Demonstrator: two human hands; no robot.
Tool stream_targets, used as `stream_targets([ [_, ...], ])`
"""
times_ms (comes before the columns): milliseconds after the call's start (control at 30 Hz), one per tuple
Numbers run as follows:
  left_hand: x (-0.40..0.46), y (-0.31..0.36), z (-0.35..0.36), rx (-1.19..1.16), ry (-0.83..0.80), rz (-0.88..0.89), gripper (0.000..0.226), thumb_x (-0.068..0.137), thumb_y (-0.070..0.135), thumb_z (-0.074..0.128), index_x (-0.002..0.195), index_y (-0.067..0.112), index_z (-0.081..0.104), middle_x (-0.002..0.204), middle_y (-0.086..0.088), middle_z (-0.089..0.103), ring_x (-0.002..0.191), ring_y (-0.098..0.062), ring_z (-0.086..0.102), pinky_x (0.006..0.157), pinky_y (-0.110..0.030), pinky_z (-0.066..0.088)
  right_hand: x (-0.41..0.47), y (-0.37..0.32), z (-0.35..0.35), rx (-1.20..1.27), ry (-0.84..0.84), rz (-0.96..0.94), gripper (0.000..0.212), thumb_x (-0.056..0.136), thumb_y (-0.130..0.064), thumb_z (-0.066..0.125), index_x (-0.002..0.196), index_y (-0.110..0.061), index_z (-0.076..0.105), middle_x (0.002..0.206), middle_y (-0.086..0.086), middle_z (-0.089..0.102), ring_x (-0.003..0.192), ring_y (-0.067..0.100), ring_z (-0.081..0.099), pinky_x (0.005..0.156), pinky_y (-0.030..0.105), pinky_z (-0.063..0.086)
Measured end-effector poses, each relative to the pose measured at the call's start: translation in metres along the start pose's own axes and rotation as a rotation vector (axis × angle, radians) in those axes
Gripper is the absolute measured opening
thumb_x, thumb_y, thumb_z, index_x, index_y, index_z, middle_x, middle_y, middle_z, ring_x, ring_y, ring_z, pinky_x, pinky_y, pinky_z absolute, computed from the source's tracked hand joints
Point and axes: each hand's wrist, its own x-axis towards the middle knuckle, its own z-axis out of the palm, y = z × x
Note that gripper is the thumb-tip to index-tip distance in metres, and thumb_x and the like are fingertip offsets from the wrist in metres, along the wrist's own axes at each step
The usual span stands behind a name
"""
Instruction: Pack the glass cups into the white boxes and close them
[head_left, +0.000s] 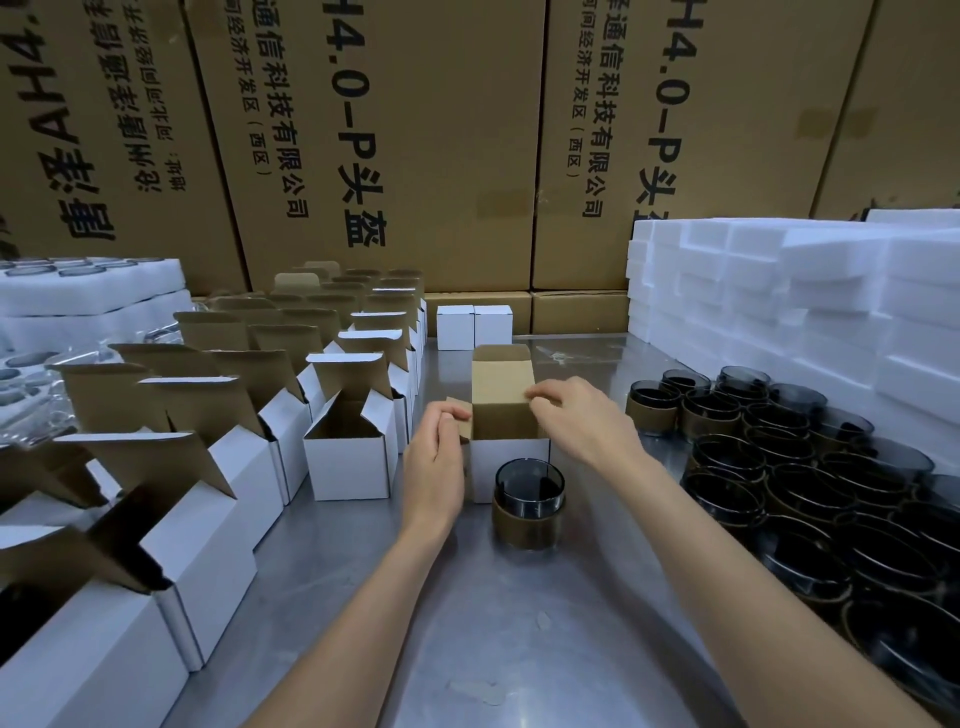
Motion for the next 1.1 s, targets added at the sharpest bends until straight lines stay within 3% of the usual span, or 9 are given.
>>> stream_targets([
  [133,-0.001,0.001,0.002,0.021,-0.035,0.028,0.026,0.102,0.03,0.033,0.087,0.032,0.054,0.089,0.018,0.058,0.091,-0.002,0.055,0.082,-0.035,0.051,-0.006,0.008,-0.005,0.171,0.029,-0.083,0.035,0.096,-0.034,0.043,0.128,-0.036,0.055,0.136,-0.006,0.042,0.128,0.013,0.038,0.094,0.03,0.036],
  [300,-0.003,0.003,0.001,0.063,-0.045,0.097,0.021,0.102,0.026,0.037,0.096,0.033,0.055,0.092,0.022,0.057,0.089,0.015,0.05,0.071,-0.005,0.04,-0.034,-0.007,-0.017,0.067,0.215,-0.341,0.009,0.089,-0.036,0.057,0.087,-0.031,0.064,0.099,-0.014,0.049,0.102,0.005,0.036,0.075,0.023,0.034],
  [433,-0.003,0.003,0.001,0.077,-0.047,0.123,0.02,0.102,0.029,0.039,0.112,0.034,0.056,0.103,0.029,0.054,0.097,0.02,0.047,0.074,0.002,0.035,-0.052,-0.017,-0.026,-0.19,-0.12,-0.422,0.021,0.081,-0.052,0.06,0.074,-0.032,0.063,0.082,-0.014,0.058,0.09,0.009,0.041,0.078,0.031,0.036],
  [567,-0.003,0.002,0.001,0.106,-0.053,0.118,0.024,0.1,0.029,0.044,0.121,0.031,0.054,0.115,0.018,0.054,0.103,0.004,0.05,0.076,-0.006,0.036,-0.057,-0.02,-0.026,-0.323,-0.335,-0.414,0.017,0.079,-0.051,0.067,0.083,-0.034,0.067,0.079,-0.018,0.056,0.094,0.01,0.043,0.076,0.027,0.031],
  [667,-0.002,0.001,0.001,0.122,-0.047,0.122,0.027,0.099,0.026,0.046,0.124,0.027,0.055,0.122,0.012,0.056,0.108,-0.003,0.049,0.073,-0.002,0.036,-0.053,-0.017,-0.035,-0.139,-0.357,-0.384,0.011,0.081,-0.04,0.071,0.081,-0.029,0.069,0.07,-0.017,0.056,0.076,0.003,0.051,0.068,0.021,0.035],
  [733,-0.002,0.001,0.0,0.119,-0.039,0.134,0.027,0.099,0.024,0.046,0.123,0.026,0.056,0.122,0.009,0.058,0.107,-0.006,0.052,0.072,0.0,0.037,-0.05,-0.016,-0.043,0.166,-0.305,-0.355,0.012,0.082,-0.033,0.072,0.074,-0.025,0.067,0.067,-0.013,0.058,0.063,-0.002,0.05,0.061,0.014,0.037],
  [833,-0.002,0.001,0.001,0.116,-0.046,0.142,0.024,0.099,0.027,0.045,0.12,0.033,0.054,0.117,0.009,0.059,0.097,-0.004,0.056,0.07,-0.007,0.04,-0.044,-0.016,-0.046,0.542,-0.01,-0.358,0.008,0.084,-0.021,0.07,0.078,-0.017,0.069,0.072,-0.002,0.062,0.068,0.004,0.051,0.067,0.022,0.041],
  [967,-0.003,0.0,0.002,0.135,-0.039,0.132,0.027,0.1,0.034,0.042,0.124,0.037,0.052,0.115,0.016,0.055,0.097,0.008,0.053,0.069,-0.006,0.038,-0.03,-0.021,-0.03,0.116,0.353,-0.409,0.017,0.087,-0.031,0.066,0.096,-0.018,0.072,0.087,-0.01,0.062,0.09,0.012,0.042,0.081,0.032,0.033],
  [1100,-0.002,0.0,0.002,0.157,-0.031,0.152,0.033,0.099,0.031,0.042,0.13,0.039,0.049,0.117,0.022,0.047,0.098,0.02,0.045,0.072,-0.008,0.037,-0.021,-0.022,-0.014,-0.349,0.293,-0.482,0.027,0.093,-0.043,0.053,0.108,-0.027,0.068,0.106,-0.01,0.063,0.107,0.016,0.041,0.089,0.033,0.017],
])
